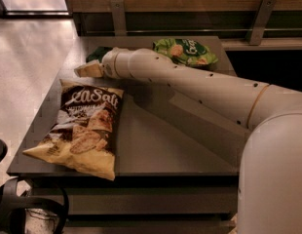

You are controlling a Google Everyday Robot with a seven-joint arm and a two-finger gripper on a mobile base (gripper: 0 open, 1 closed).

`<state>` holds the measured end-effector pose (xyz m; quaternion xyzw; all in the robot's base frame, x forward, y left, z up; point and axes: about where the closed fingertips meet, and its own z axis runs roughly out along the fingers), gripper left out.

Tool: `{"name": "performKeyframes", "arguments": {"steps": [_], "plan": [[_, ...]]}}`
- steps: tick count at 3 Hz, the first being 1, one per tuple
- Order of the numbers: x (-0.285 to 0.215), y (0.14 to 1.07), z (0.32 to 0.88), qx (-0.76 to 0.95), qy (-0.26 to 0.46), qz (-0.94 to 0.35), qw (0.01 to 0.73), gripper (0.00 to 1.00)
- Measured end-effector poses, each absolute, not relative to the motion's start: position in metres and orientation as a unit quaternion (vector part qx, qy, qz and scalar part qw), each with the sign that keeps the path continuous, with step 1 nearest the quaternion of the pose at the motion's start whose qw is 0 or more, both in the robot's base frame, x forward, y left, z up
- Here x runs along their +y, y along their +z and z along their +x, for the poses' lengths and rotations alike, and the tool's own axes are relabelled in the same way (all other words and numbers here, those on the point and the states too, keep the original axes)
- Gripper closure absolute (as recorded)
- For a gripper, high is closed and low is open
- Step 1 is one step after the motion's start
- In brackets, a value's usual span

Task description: Pick sponge

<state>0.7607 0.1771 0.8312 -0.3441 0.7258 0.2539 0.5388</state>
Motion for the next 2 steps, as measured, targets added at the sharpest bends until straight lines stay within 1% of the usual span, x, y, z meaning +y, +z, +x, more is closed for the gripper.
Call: {"name": "performKeyframes", "arguments": {"steps": [1,2], "plan": [[0.179,0.8306,0.7602,0.726,0.255,-0.345,0.538,0.36],[0.1818,0.8298,0.7594,0.725,0.256,-0.346,0.537,0.69]]}}
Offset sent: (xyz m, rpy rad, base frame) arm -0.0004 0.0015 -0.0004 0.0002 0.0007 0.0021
